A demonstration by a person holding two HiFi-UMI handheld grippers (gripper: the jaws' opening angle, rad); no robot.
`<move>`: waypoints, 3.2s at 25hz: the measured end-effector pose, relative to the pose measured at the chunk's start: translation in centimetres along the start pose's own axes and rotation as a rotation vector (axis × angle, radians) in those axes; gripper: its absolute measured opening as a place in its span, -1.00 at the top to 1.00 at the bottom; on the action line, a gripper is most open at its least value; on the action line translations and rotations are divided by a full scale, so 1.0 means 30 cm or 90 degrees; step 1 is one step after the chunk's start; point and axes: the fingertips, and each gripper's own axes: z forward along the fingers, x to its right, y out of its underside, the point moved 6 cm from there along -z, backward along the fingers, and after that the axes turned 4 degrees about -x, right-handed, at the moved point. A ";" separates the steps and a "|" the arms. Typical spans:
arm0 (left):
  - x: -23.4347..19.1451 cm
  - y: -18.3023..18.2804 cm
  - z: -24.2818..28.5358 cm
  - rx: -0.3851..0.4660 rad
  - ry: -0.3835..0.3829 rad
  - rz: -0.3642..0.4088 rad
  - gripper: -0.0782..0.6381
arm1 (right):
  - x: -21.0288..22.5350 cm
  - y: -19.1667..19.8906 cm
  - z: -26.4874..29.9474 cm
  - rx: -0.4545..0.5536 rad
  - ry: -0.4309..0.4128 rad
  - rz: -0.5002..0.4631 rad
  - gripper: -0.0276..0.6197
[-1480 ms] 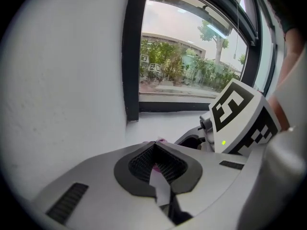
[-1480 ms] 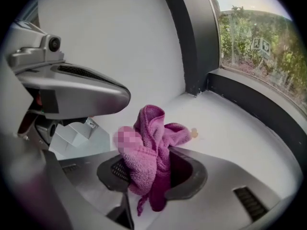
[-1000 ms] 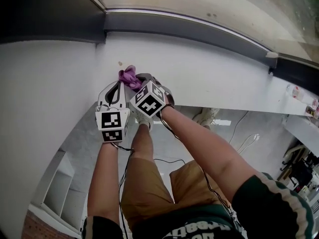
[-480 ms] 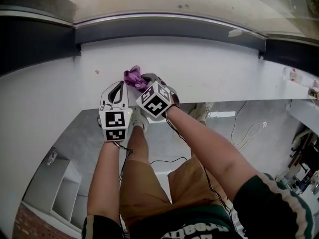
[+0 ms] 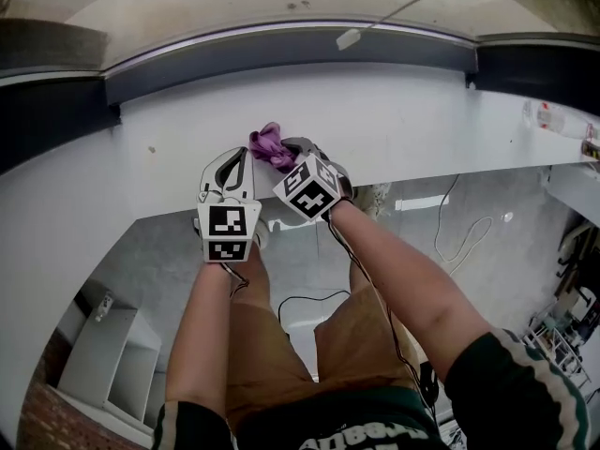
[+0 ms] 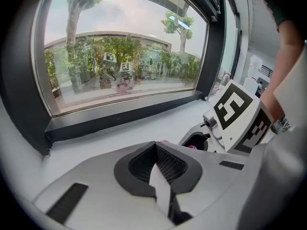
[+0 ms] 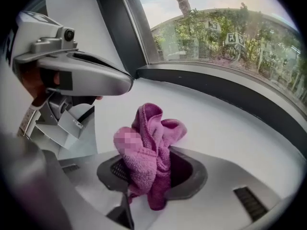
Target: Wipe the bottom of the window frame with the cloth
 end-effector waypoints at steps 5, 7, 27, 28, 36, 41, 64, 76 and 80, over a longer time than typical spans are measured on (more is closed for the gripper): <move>0.118 -0.055 0.074 -0.002 0.026 0.020 0.77 | 0.081 0.090 -0.067 0.002 0.013 0.021 0.40; 0.175 -0.076 0.101 -0.005 0.036 0.029 0.77 | 0.112 0.130 -0.096 0.003 0.017 0.032 0.40; 0.682 -0.315 0.368 0.002 0.132 0.106 0.77 | 0.477 0.527 -0.392 0.016 0.078 0.122 0.40; 0.707 -0.324 0.379 0.002 0.135 0.109 0.77 | 0.495 0.544 -0.406 0.016 0.080 0.123 0.40; 0.878 -0.380 0.480 0.001 0.168 0.123 0.77 | 0.638 0.687 -0.516 0.000 0.105 0.135 0.40; 0.962 -0.420 0.531 0.013 0.185 0.130 0.77 | 0.740 0.783 -0.589 -0.004 0.128 0.156 0.40; 1.108 -0.596 0.388 0.026 0.226 0.196 0.77 | 0.788 0.785 -1.049 0.251 0.183 0.301 0.40; 0.999 -1.056 -0.463 0.191 0.259 0.246 0.77 | 0.286 0.179 -1.889 0.511 0.313 0.182 0.40; 0.955 -1.186 -0.699 0.273 0.241 0.291 0.77 | 0.185 0.036 -2.053 0.591 0.342 0.139 0.40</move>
